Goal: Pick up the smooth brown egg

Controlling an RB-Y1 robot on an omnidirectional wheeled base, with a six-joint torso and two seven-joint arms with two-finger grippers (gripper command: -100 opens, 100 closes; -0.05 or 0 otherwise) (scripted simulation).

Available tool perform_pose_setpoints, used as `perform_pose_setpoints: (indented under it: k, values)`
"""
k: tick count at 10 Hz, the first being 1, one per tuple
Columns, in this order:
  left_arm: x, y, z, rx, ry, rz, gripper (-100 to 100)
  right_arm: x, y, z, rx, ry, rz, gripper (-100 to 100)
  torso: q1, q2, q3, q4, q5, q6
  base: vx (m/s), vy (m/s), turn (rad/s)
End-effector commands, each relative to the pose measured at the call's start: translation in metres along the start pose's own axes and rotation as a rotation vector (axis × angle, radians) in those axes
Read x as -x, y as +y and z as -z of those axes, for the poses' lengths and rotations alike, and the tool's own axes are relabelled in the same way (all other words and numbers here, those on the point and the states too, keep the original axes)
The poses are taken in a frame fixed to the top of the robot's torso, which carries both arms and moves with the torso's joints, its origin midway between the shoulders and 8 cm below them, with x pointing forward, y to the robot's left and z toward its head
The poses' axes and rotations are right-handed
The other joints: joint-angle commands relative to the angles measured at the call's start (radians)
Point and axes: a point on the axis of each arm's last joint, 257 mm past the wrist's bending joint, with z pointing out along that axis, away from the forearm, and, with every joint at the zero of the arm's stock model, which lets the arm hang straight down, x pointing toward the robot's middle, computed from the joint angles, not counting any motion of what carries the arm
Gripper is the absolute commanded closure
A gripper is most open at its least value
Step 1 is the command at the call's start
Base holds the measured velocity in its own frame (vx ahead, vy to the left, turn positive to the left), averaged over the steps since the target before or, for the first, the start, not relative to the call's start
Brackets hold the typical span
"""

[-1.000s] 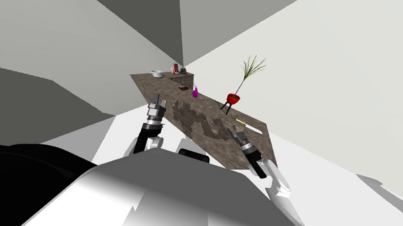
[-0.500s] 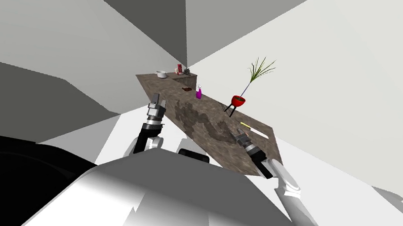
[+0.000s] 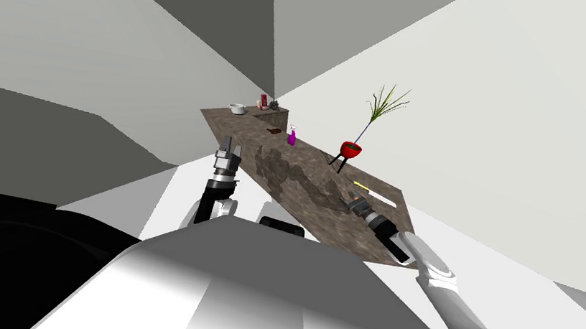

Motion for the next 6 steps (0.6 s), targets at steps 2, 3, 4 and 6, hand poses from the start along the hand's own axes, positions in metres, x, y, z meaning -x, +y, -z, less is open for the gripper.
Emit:
perform_pose_setpoints:
  k: [2, 3, 4, 6]
  values:
    - [0.000, 0.000, 0.000, 0.000, 0.000, 0.000, 0, -0.020, -0.019, 0.013, -0.004, 0.078, 0.081, -100, 0.000, -0.001, 0.000, 0.000, 0.000, 0.000, 0.066, 0.027, 0.015]
    - [0.000, 0.000, 0.000, 0.000, 0.000, 0.000, 0, -0.032, -0.030, 0.021, -0.007, 0.122, 0.124, -100, 0.000, 0.000, 0.000, 0.000, 0.000, 0.000, 0.044, 0.017, 0.006]
    - [0.000, 0.000, 0.000, 0.000, 0.000, 0.000, 0, -0.043, -0.041, 0.029, -0.009, 0.165, 0.164, -100, 0.000, 0.001, 0.000, 0.000, 0.000, 0.000, 0.070, 0.015, 0.007]
    - [0.000, 0.000, 0.000, 0.000, 0.000, 0.000, 0, -0.062, -0.062, 0.047, -0.013, 0.245, 0.236, -100, -0.001, -0.001, -0.001, 0.000, 0.000, 0.000, 0.083, 0.008, 0.000]
